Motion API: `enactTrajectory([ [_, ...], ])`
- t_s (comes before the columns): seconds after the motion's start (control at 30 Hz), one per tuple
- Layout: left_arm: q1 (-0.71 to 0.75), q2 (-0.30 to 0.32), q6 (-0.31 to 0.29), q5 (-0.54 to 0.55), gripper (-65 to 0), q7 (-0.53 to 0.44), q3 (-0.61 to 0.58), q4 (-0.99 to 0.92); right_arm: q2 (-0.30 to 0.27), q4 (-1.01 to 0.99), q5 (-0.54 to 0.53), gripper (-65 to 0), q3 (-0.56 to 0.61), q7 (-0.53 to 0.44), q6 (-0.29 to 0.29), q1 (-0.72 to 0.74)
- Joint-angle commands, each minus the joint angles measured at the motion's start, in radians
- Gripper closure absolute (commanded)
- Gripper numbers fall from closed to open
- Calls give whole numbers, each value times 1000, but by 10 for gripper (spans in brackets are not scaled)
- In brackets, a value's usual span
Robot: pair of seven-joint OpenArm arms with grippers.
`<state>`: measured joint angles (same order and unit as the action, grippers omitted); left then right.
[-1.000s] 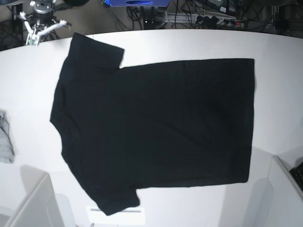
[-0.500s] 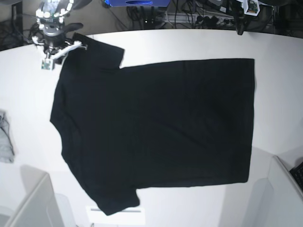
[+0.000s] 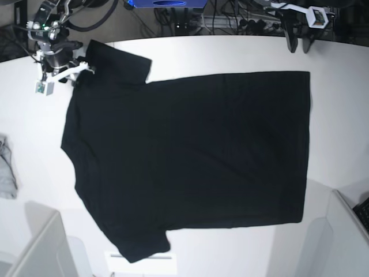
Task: Fold the T-shirt properly
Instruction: 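Move both grippers down to the shoulder corners of the black T-shirt, then close both grippers on the shirt's shoulder corners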
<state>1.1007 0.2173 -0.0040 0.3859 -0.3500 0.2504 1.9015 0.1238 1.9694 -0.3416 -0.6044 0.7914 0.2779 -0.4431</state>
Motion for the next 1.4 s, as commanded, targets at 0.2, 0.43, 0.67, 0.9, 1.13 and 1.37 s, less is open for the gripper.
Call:
enactTrajectory([
  [0.2,3,14,6,94,-337,-27,92,11,-19,-107,-12,-272,-1,-7,4,10],
  [0.43,-6,35,-93,149,-347,-25,91,-63,-19,-180,-12,-272,19,-5,5,2],
  [0.67,-46,55,-96,235,-347,-10,89,-145,-20,-195,-12,-264,94,-8,5,-36],
  [0.9,-133,58,-98,318,-351,223,151,-153,-20,-196,-12,-261,97,-5,5,-39],
  [1.13,-248,55,-98,318,-467,434,198,-153,-22,-196,-12,0,91,-3,5,-36],
  [1.37,-363,40,-98,319,-466,569,197,-185,-22,-196,-11,0,91,-2,5,-36],
])
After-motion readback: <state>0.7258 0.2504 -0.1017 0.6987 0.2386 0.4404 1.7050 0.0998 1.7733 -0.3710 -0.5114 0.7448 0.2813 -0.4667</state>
